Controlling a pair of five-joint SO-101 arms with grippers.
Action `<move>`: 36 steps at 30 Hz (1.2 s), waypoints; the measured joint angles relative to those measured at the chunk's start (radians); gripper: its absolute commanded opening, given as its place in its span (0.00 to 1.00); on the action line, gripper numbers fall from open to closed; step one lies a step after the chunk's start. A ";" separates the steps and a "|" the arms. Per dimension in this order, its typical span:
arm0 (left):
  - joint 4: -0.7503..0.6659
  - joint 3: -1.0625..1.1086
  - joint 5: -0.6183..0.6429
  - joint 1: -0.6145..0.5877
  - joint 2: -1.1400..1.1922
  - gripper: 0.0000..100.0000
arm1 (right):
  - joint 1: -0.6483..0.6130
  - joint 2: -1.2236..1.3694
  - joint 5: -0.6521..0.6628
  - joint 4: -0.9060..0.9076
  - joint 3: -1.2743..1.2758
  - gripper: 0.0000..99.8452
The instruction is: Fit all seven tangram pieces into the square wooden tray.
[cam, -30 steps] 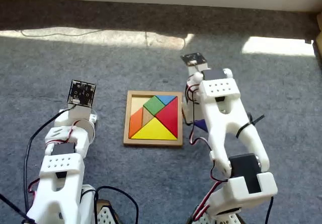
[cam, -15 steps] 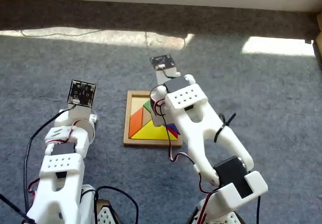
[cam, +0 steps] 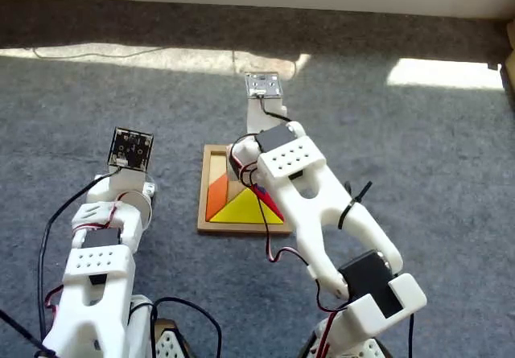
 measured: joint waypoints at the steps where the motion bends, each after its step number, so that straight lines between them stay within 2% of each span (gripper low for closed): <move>1: 0.000 0.000 0.000 0.000 0.000 0.14 | 0.000 0.000 -0.014 -0.008 0.000 0.07; 13: 0.000 0.000 0.000 0.000 0.000 0.14 | -0.002 0.002 -0.038 -0.141 0.000 0.08; 22: 0.000 0.000 0.000 0.000 0.000 0.14 | -0.081 0.152 -0.038 -0.153 -0.005 0.08; 29: 0.000 0.000 0.000 0.000 0.000 0.14 | -0.081 0.161 -0.038 -0.153 -0.038 0.29; 36: 0.000 0.000 0.000 0.000 0.000 0.14 | -0.081 0.161 -0.038 -0.117 -0.040 0.31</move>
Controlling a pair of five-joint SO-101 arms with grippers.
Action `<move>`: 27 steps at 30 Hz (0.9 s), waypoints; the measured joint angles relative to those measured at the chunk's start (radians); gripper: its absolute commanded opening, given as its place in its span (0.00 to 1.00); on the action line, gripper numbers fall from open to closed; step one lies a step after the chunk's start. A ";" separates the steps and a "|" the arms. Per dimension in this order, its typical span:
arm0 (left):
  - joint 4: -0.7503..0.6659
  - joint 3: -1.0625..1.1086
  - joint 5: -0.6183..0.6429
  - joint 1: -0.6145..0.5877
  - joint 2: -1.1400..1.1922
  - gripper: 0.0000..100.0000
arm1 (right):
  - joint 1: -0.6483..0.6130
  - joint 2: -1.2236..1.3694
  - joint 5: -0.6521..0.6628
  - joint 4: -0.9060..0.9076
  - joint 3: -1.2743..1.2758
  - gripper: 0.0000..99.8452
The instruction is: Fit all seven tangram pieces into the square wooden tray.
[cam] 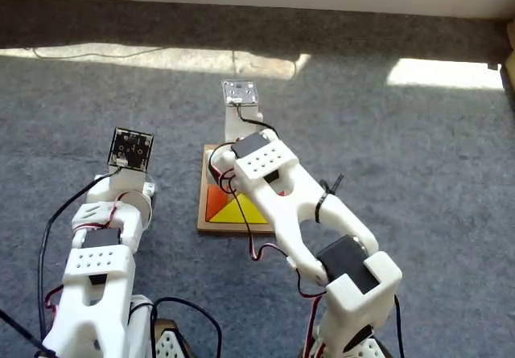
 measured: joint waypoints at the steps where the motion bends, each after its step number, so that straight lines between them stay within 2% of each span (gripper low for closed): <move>1: 0.000 0.000 0.000 0.000 0.000 0.14 | 0.000 0.002 0.000 0.025 -0.011 0.30; 3: 0.000 0.000 0.000 0.000 0.000 0.14 | 0.000 0.002 0.000 0.087 -0.058 0.27; 5: 0.000 0.000 0.000 0.000 0.000 0.14 | 0.000 -0.009 0.021 0.164 -0.106 0.19; 10: 0.000 0.000 0.000 0.000 0.000 0.14 | 0.041 -0.084 0.207 0.299 -0.155 0.01; 17: 0.000 0.000 0.000 0.000 0.000 0.14 | 0.118 -0.129 0.520 0.293 -0.043 0.01; 22: 0.000 0.000 0.000 0.000 0.000 0.14 | 0.120 -0.129 0.549 0.172 0.107 0.01; 27: 0.000 0.000 0.000 0.000 0.000 0.14 | 0.121 -0.129 0.551 0.089 0.143 0.01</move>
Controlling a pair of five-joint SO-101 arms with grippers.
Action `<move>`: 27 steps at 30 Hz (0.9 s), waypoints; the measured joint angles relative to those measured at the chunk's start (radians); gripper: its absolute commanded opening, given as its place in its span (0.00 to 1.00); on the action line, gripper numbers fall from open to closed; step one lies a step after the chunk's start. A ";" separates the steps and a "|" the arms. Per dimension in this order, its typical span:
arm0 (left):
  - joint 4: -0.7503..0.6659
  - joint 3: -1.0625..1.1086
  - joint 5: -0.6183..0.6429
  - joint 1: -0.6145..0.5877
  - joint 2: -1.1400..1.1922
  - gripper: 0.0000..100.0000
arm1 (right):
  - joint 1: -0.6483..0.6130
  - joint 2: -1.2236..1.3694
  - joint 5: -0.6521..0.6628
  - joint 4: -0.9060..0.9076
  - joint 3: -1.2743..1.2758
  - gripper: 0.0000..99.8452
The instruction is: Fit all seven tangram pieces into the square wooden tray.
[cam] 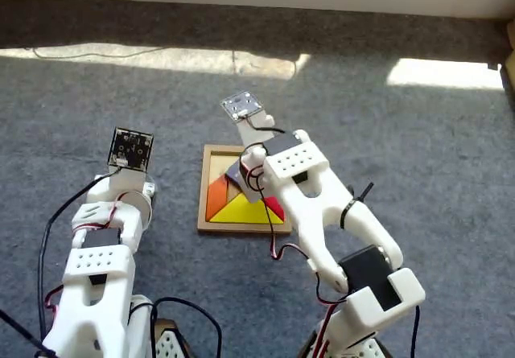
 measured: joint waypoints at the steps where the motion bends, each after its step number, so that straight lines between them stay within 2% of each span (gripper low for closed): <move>1: 0.000 0.000 0.000 0.000 0.000 0.14 | 0.000 0.000 0.000 -0.015 0.006 0.01; 7: 0.000 0.000 0.000 0.000 0.000 0.14 | -0.002 0.000 0.000 -0.084 0.046 0.01; 27: 0.000 0.000 0.000 0.000 0.000 0.14 | -0.081 0.077 0.005 -0.109 0.015 0.01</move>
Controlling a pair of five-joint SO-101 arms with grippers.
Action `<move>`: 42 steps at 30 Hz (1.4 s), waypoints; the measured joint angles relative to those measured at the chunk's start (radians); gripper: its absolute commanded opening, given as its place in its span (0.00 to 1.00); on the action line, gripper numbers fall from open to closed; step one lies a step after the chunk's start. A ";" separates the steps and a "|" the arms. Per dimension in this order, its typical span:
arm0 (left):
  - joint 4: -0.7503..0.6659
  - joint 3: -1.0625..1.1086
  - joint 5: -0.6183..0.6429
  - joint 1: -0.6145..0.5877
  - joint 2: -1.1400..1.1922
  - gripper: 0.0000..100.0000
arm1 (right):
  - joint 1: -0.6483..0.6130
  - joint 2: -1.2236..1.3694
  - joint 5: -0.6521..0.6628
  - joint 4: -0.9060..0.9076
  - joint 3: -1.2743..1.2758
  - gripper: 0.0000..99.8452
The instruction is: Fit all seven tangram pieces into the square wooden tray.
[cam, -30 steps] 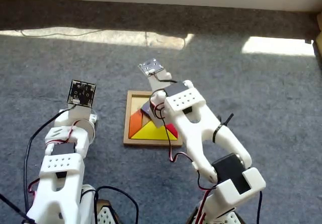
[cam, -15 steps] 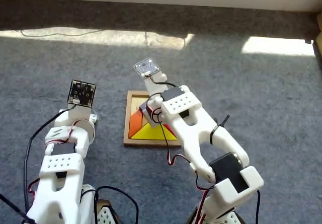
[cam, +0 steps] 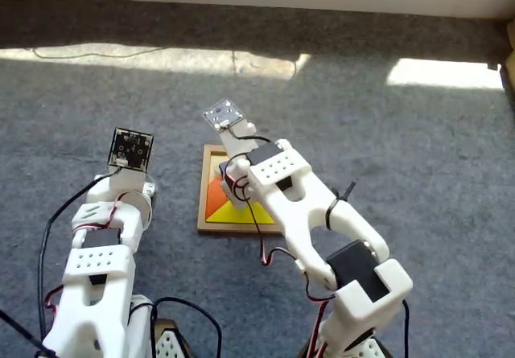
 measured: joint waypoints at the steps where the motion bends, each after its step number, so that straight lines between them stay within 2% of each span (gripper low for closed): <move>1: 0.000 0.000 0.000 0.000 0.000 0.14 | -0.005 0.006 0.000 0.000 -0.008 0.01; 12: 0.000 0.000 0.000 0.000 0.000 0.14 | -0.008 0.009 0.000 0.000 -0.015 0.01; 25: 0.000 0.000 0.000 0.000 0.000 0.14 | -0.009 0.011 0.000 -0.098 -0.015 0.01; 33: 0.000 0.000 0.000 0.000 0.000 0.14 | -0.014 0.028 0.003 -0.265 -0.014 0.01; 42: 0.000 0.000 0.000 0.000 0.000 0.14 | -0.040 -0.032 0.003 -0.233 -0.014 0.01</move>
